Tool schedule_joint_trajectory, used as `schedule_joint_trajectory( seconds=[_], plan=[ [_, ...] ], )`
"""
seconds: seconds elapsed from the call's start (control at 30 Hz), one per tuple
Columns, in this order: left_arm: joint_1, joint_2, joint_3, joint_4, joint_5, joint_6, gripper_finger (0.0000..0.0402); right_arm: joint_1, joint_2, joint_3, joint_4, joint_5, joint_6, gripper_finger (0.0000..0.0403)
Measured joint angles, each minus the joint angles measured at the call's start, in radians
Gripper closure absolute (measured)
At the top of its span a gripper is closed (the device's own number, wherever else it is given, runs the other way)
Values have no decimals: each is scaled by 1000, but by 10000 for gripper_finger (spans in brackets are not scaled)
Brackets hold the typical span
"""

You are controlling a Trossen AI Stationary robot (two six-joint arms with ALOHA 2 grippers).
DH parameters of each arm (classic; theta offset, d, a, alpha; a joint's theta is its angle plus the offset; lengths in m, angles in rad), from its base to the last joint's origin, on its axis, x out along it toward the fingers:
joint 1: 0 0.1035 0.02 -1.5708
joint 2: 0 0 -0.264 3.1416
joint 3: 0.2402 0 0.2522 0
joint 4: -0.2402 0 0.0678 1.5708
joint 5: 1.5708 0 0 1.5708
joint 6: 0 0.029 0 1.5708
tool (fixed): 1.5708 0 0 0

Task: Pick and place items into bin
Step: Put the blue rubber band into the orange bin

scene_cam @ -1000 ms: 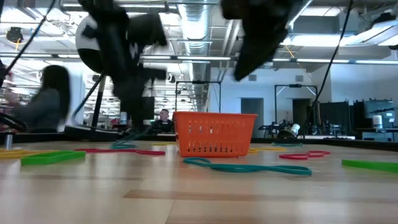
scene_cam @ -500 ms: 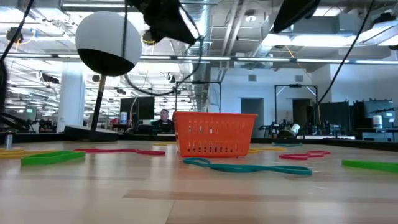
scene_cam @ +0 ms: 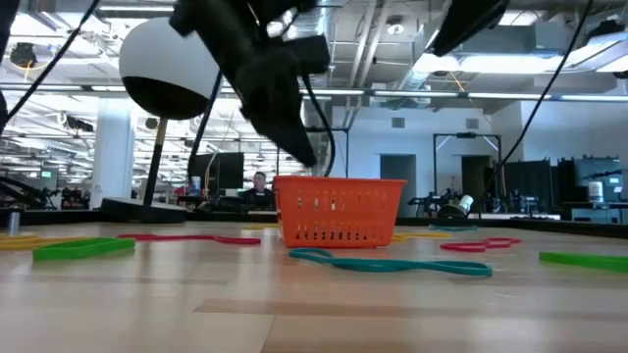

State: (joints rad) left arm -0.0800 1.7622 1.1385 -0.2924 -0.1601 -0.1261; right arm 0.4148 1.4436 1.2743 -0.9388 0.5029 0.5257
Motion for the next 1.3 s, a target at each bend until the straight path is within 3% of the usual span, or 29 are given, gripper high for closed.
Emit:
schedule_joint_trajectory(
  seconds=[0.47,1.0,1.17,1.3],
  plan=[
    [19,40,1,14,59,-45,398,-3,19,-2,-18,-4,-1,316],
    [19,21,21,9,17,-11,313,-13,19,-2,1,-7,34,316],
    [21,0,111,-101,5,-1,318,-48,19,-2,-33,24,28,317],
    [32,-31,219,-280,-12,-3,319,-93,-36,-1,-226,97,120,324]
  ],
)
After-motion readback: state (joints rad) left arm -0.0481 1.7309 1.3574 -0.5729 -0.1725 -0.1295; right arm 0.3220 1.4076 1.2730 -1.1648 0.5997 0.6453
